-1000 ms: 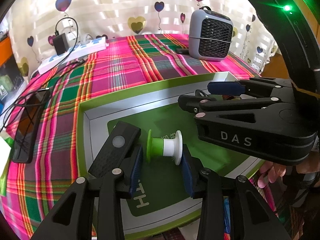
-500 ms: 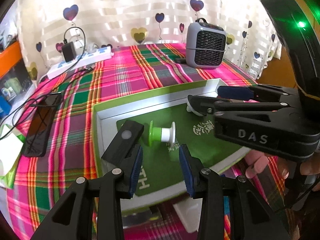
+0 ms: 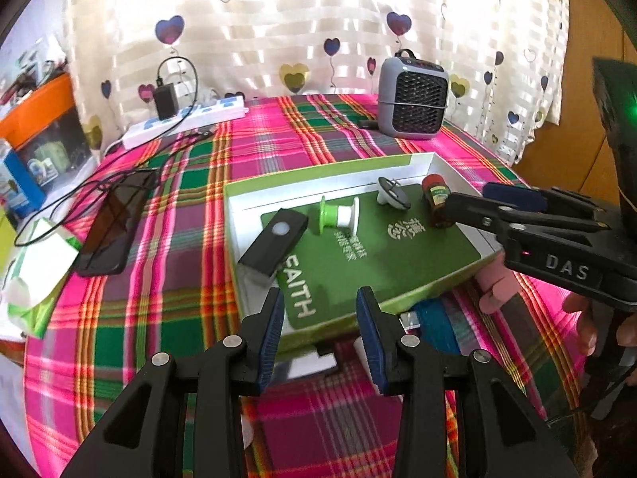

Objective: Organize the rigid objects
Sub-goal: 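Move the left gripper to the white round cap while the right moves to the pink block, then grasp the white round cap with the left gripper while the right grasps the pink block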

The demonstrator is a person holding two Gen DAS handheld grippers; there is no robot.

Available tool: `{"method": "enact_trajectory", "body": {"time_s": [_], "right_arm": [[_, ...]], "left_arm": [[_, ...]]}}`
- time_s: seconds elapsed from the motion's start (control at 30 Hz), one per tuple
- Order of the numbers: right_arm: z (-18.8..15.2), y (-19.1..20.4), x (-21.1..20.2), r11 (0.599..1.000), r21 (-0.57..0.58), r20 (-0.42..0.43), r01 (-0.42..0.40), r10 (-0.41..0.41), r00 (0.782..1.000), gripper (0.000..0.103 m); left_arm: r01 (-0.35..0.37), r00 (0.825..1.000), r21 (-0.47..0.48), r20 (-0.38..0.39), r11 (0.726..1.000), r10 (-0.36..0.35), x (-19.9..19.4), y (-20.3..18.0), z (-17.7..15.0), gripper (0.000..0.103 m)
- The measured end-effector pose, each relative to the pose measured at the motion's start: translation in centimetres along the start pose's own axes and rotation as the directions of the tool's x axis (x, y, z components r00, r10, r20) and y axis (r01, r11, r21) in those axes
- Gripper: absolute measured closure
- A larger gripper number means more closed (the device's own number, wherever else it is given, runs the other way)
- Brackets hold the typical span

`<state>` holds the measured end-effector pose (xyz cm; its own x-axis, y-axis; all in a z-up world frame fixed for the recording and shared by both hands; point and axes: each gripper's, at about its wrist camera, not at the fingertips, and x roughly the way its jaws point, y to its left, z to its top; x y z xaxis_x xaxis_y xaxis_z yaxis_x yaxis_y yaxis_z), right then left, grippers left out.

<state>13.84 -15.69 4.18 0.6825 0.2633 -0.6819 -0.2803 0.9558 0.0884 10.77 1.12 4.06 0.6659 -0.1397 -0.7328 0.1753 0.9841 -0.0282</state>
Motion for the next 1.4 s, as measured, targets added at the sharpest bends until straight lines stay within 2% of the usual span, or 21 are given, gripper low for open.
{"method": "enact_trajectory", "body": {"time_s": [0.47, 0.6, 0.77, 0.9, 1.13, 1.4], "right_arm": [[-3.3, -1.7, -2.6, 0.997, 0.070, 0.031, 0.024, -0.026, 0.999, 0.049], [-4.8, -2.4, -3.2, 0.996, 0.092, 0.044, -0.007, 0.003, 0.999, 0.049], [-6.1, -2.9, -3.2, 0.997, 0.081, 0.028, -0.006, 0.004, 1.000, 0.049], [-6.3, -3.3, -3.2, 0.996, 0.078, 0.029, -0.040, 0.038, 0.999, 0.048], [-6.7, -3.0, -2.3, 0.995, 0.092, -0.009, -0.045, 0.046, 0.999, 0.048], [-7.0, -2.1, -1.5, 0.995, 0.099, -0.059, 0.022, -0.016, 0.998, 0.048]], "left_arm": [[-0.006, 0.999, -0.076, 0.045, 0.997, 0.010, -2.7, 2.7, -2.3, 0.066], [-0.005, 0.999, -0.103, 0.052, 0.995, 0.010, -3.3, 3.6, -3.0, 0.066], [0.005, 0.999, -0.126, 0.053, 0.992, 0.002, -3.6, 4.6, -3.9, 0.066], [0.008, 0.999, -0.122, 0.039, 0.992, -0.003, -3.3, 5.2, -4.6, 0.066], [0.009, 1.000, -0.151, 0.019, 0.989, -0.006, -2.6, 6.1, -5.4, 0.066], [0.026, 1.000, -0.161, 0.011, 0.987, -0.024, -2.2, 6.4, -5.5, 0.066]]}}
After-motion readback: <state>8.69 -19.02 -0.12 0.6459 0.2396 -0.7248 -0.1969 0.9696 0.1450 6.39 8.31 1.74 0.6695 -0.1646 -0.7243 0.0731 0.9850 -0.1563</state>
